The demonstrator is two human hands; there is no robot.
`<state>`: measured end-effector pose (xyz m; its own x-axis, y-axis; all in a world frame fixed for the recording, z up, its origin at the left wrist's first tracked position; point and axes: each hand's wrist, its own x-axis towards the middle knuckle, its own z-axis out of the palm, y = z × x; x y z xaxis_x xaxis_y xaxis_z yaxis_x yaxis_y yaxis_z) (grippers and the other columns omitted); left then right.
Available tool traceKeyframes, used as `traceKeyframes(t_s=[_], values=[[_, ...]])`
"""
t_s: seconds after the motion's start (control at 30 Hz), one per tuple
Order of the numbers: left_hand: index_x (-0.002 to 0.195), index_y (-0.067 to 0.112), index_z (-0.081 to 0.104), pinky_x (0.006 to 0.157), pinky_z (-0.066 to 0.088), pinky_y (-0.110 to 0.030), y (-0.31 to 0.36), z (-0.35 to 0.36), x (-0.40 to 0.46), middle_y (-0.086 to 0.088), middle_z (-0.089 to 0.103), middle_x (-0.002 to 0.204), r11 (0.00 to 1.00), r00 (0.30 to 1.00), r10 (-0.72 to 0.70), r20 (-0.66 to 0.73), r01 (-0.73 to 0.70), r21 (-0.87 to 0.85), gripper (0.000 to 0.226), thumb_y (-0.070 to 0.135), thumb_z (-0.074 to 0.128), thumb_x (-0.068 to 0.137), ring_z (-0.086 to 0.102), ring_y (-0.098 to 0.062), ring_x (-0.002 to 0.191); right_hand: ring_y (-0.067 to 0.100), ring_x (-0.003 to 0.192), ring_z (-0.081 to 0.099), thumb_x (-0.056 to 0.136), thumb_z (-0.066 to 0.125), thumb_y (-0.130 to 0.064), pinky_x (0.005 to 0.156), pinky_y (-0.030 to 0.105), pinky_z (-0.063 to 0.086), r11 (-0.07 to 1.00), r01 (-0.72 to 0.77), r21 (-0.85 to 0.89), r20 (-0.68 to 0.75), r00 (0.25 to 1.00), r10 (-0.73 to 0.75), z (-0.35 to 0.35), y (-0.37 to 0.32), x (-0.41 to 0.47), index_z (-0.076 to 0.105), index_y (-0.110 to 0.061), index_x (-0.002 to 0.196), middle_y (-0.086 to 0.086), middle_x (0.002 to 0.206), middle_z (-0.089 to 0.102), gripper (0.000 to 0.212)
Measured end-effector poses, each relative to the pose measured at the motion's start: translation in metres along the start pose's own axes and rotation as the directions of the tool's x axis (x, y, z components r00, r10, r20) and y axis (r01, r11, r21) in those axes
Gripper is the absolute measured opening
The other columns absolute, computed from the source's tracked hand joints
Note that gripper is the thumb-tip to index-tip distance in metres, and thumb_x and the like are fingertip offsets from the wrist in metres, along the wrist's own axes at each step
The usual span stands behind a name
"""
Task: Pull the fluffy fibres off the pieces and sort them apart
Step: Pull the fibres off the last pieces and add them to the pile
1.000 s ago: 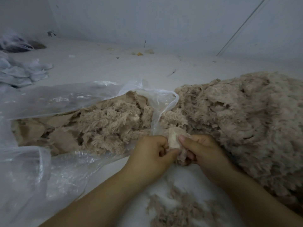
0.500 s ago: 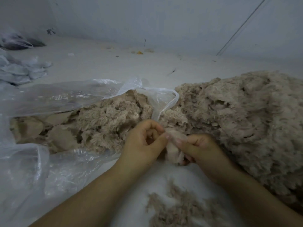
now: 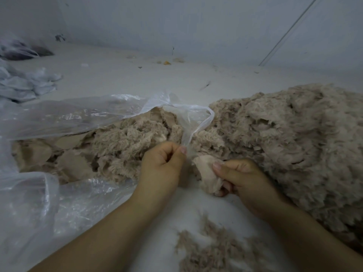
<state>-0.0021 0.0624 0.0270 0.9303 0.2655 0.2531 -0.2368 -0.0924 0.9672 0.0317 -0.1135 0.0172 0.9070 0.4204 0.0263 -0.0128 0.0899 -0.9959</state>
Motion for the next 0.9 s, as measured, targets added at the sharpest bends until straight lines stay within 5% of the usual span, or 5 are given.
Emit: traceKeyframes(t_s=[0.13,0.43,0.6,0.77,0.9], values=[[0.056,0.008,0.047,0.039,0.031,-0.021,0.002,0.006,-0.007,0.002,0.041,0.042,0.999,0.994,0.010,0.110,-0.015,0.048,0.048,0.048,0.069,0.074,0.035,-0.010,0.037,0.016,0.047,0.046,0.077,0.063,-0.035,0.049,0.022,0.047,1.000,-0.011,0.023,-0.009,1.000,0.011,0.001,-0.002,-0.001,0.056,-0.007,0.052,0.003,0.046,0.038,0.038],[0.083,0.019,0.055,0.038,0.036,-0.025,0.000,0.005,-0.008,-0.010,0.050,0.054,0.989,0.969,0.147,0.199,-0.140,-0.051,0.021,0.000,0.059,0.091,0.045,-0.015,0.040,0.012,0.058,0.061,0.076,0.074,-0.035,0.053,0.022,0.050,0.991,0.002,-0.135,0.079,0.997,0.009,-0.003,0.002,0.001,0.077,-0.007,0.081,0.009,0.070,0.071,0.029],[0.089,0.031,0.071,0.069,0.052,-0.015,0.002,0.002,-0.005,0.013,0.072,0.085,0.948,0.964,0.252,0.085,-0.263,0.176,0.038,-0.006,0.060,0.089,0.067,0.001,0.078,0.003,0.048,0.044,0.086,0.064,-0.032,0.051,0.020,0.048,0.996,0.000,-0.091,0.048,0.999,0.004,-0.002,0.003,0.004,0.071,-0.019,0.063,-0.010,0.049,0.049,0.028],[0.112,0.008,0.070,0.077,0.037,-0.003,0.013,-0.022,0.017,0.007,0.065,0.095,0.696,0.870,0.488,-0.065,-0.343,0.631,0.026,0.003,0.057,0.090,0.057,-0.003,0.083,0.000,0.045,0.044,0.095,0.054,-0.018,0.051,0.020,0.049,0.993,0.006,-0.122,0.042,0.999,-0.001,-0.001,0.002,0.004,0.070,-0.020,0.061,-0.013,0.047,0.051,0.038],[0.131,0.004,0.056,0.073,0.043,-0.036,0.011,-0.034,0.026,-0.022,0.045,0.117,0.396,0.959,0.279,0.048,-0.160,0.904,0.048,0.001,0.063,0.083,0.049,-0.036,0.095,0.005,0.047,0.044,0.093,0.057,-0.020,0.051,0.020,0.049,0.992,-0.007,-0.129,-0.003,1.000,0.006,0.000,0.003,0.003,0.071,-0.019,0.062,-0.012,0.047,0.049,0.034]])
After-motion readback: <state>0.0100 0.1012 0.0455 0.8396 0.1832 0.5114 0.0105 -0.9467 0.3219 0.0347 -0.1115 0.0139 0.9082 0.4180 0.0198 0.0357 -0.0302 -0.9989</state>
